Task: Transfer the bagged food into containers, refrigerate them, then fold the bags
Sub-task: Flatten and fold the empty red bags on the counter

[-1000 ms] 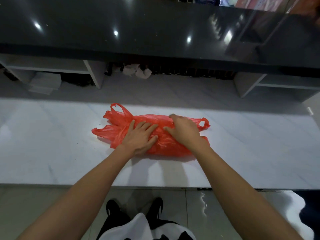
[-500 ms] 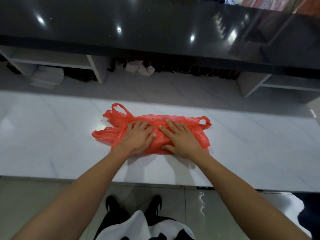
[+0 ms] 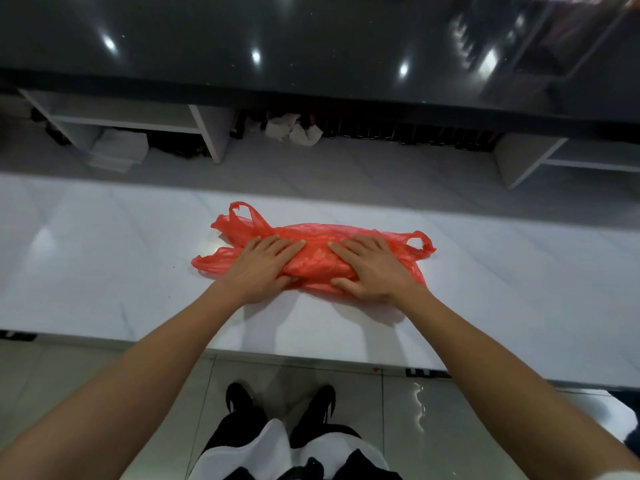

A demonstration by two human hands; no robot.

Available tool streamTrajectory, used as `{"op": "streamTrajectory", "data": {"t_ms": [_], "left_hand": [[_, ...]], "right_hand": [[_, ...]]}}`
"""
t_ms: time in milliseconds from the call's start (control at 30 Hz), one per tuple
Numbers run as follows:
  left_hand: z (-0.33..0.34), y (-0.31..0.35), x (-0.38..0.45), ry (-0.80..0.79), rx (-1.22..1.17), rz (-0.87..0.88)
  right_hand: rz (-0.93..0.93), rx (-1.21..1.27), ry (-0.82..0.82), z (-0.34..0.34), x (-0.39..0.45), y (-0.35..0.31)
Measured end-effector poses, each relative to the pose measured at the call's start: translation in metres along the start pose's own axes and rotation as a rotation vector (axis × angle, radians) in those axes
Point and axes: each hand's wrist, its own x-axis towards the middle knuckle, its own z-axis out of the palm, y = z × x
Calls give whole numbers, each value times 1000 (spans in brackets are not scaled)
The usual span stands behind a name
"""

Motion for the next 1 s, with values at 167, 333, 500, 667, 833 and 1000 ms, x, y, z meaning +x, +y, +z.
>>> {"op": "streamTrajectory", "data": {"t_ms": [167,333,500,667,833,1000], "left_hand": [[-13,-12,11,-3,-18,62],[-9,-3,12,90,-172,-117],[-3,8,13,203,-341,-293],[8,20,-1,270,19,-52],[19,50,-27,207,-398,-91],[19,71,-18,228,-623,-200]], "right_hand": [[-22,-75,-79,1,-12,23],[72,-72,12,3,-5,12],[296,130,138,10,12,-20],[501,471,378,16,25,-36],[750,768,577,10,37,-52],[962,1190,657,1,39,-76]]}}
